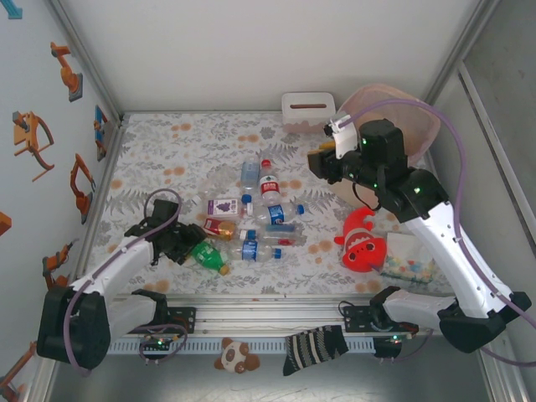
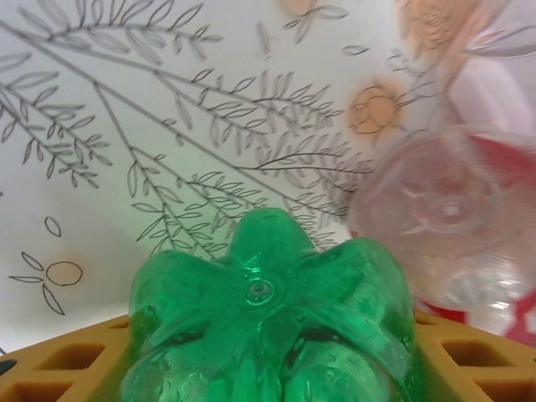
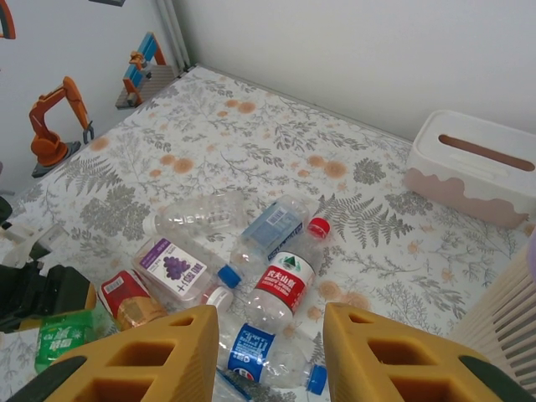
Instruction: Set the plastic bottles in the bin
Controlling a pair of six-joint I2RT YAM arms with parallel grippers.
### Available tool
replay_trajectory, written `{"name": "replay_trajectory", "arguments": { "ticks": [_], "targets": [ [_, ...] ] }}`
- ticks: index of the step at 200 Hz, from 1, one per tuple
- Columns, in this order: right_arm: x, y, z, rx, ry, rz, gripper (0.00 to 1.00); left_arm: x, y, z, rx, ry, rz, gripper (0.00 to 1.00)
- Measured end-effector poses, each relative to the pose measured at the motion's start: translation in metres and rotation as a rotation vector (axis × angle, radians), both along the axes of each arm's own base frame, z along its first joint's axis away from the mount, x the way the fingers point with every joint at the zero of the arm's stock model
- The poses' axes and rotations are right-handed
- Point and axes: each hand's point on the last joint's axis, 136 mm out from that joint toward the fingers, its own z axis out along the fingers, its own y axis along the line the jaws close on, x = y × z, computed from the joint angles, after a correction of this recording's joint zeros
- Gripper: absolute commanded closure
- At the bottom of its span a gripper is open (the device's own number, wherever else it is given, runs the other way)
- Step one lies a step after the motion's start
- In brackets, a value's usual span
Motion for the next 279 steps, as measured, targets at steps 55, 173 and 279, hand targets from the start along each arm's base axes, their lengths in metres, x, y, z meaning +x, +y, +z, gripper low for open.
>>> {"name": "replay_trajectory", "arguments": {
  "ticks": [55, 173, 279],
  "targets": [
    [-0.003, 0.005, 0.004, 0.019, -0.009, 0.027, 0.62, 0.023, -0.01, 0.063, -0.027, -0.267, -0.119, 0.42],
    [-0.042, 0.048, 0.036, 0.226, -0.048, 0.339, 0.54, 0.014, -0.079, 0.245, -0.157, -1.041, -0.766, 0.52],
    [-0.093, 0.104, 0.027, 0.179, 0.036, 0.541, 0.38, -0.046, -0.12, 0.292, 0.001, -1.5, -1.384, 0.54]
  ]
}}
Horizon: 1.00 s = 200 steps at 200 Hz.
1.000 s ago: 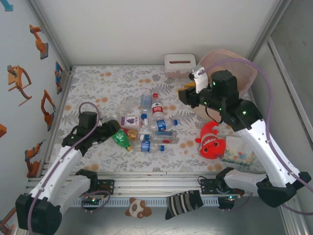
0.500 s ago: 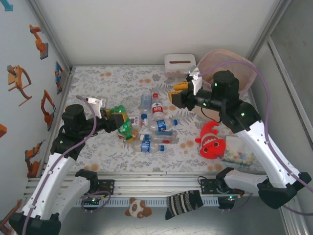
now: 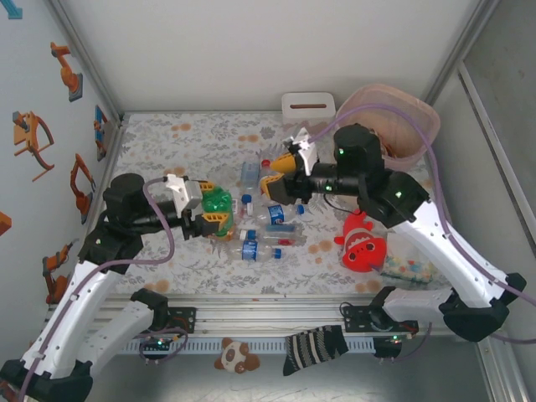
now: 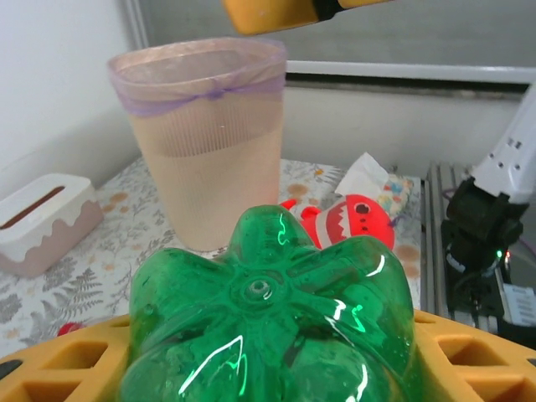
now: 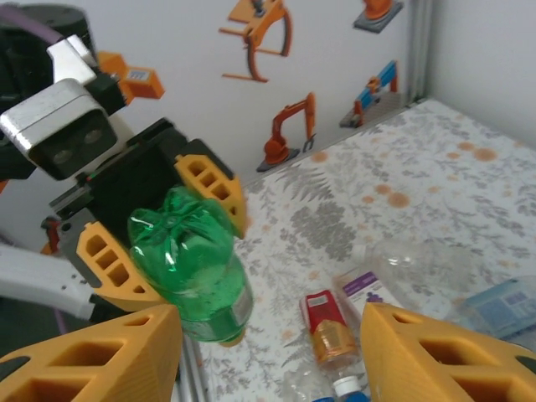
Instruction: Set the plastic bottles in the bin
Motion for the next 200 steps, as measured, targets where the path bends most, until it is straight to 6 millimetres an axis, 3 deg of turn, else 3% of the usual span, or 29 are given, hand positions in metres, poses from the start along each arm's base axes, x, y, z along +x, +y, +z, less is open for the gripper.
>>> {"name": "replay_trajectory", "arguments": {
  "ticks": [62, 108, 200],
  "targets": [
    [-0.056, 0.024, -0.028, -0.069, -0.181, 0.264, 0.24, -0.02, -0.009, 0.008, 0.01, -0.091, -0.107, 0.57],
    [-0.063, 0.035, -0.064, -0.074, -0.256, 0.33, 0.2, -0.034, -0.015, 0.024, -0.035, -0.108, -0.181, 0.57],
    [-0.071, 0.065, -0.05, 0.125, -0.321, 0.37, 0.22, -0.053, -0.027, 0.059, -0.149, -0.154, -0.278, 0.57]
  ]
}}
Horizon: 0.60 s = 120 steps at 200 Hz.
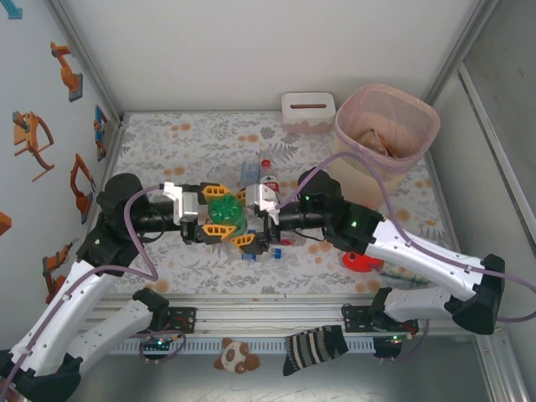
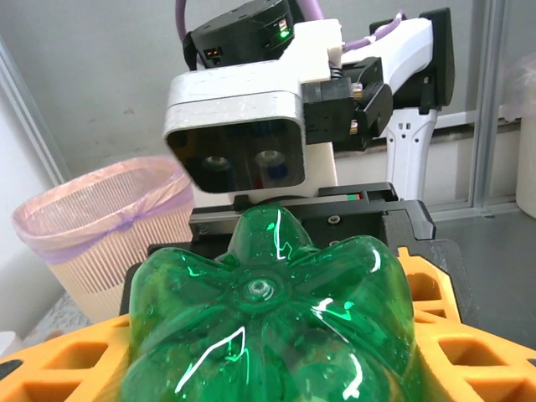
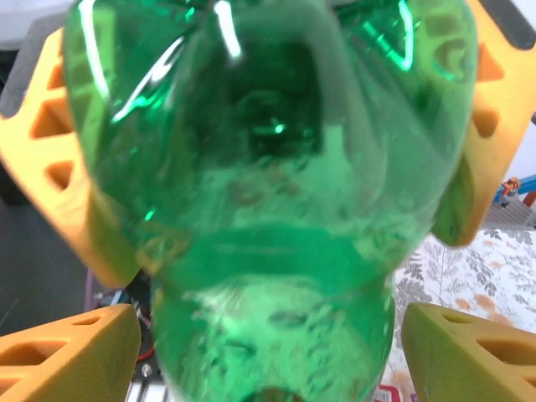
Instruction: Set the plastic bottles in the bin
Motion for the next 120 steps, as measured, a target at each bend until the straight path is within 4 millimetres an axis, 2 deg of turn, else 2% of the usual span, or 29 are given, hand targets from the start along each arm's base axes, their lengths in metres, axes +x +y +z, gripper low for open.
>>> {"name": "replay_trajectory", "arguments": {
  "ticks": [32, 87, 120],
  "targets": [
    [-0.0029, 0.0042, 0.0074, 0.034, 0.019, 0.019, 0.3, -0.0009, -0.0029, 0.0063, -0.022, -0.007, -0.013, 0.56],
    [-0.0025, 0.0048, 0.0089, 0.041, 0.03, 0.017, 0.38, -0.0021, -0.0034, 0.0094, -0.032, -0.009, -0.019, 0.51],
    [-0.003, 0.0047, 0.009, 0.04, 0.037, 0.019, 0.43, -0.0019, -0.0034, 0.0094, -0.032, -0.005, -0.018, 0.44]
  ]
}}
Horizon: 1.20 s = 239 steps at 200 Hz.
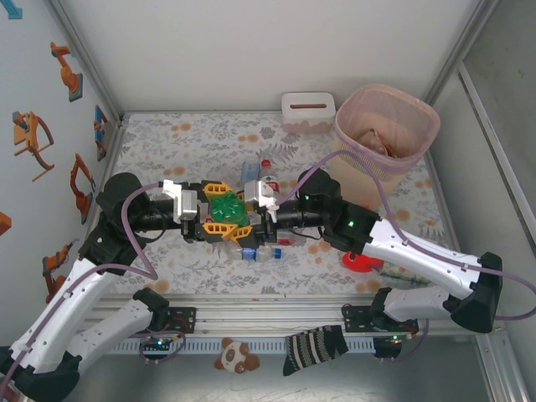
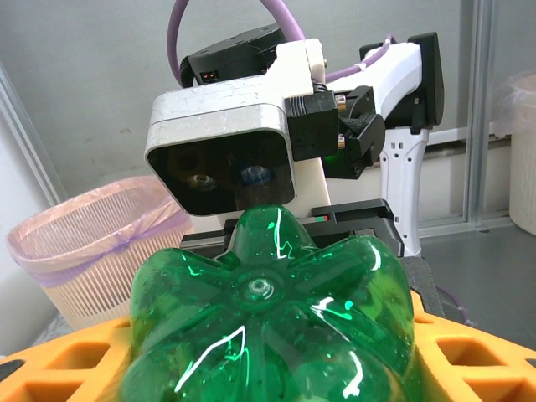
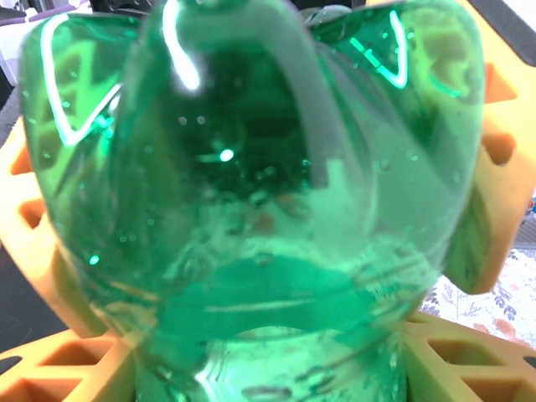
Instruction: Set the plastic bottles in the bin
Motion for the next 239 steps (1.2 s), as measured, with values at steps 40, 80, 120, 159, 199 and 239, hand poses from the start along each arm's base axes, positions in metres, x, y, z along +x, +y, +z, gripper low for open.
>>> {"name": "replay_trajectory", "arguments": {
  "ticks": [40, 80, 120, 159, 199, 239],
  "targets": [
    [0.001, -0.001, 0.001, 0.0, -0.001, -0.006, 0.46, 0.001, 0.0, 0.001, -0.005, 0.0, 0.007, 0.26],
    [0.005, -0.007, 0.001, -0.012, -0.018, -0.049, 0.46, 0.0, 0.004, 0.007, -0.022, -0.021, 0.032, 0.2],
    [0.018, -0.021, 0.001, -0.046, -0.037, -0.16, 0.46, -0.002, 0.011, 0.016, -0.047, -0.052, 0.078, 0.17],
    [0.07, -0.05, 0.018, -0.064, -0.014, -0.403, 0.46, 0.018, 0.014, 0.014, -0.04, -0.034, 0.199, 0.16],
    [0.137, -0.11, 0.049, -0.022, 0.047, -0.72, 0.46, 0.061, 0.017, -0.011, 0.044, 0.085, 0.402, 0.14],
    [0.191, -0.183, 0.077, 0.039, 0.112, -1.012, 0.46, 0.09, 0.032, -0.031, 0.09, 0.199, 0.592, 0.11]
  ]
}}
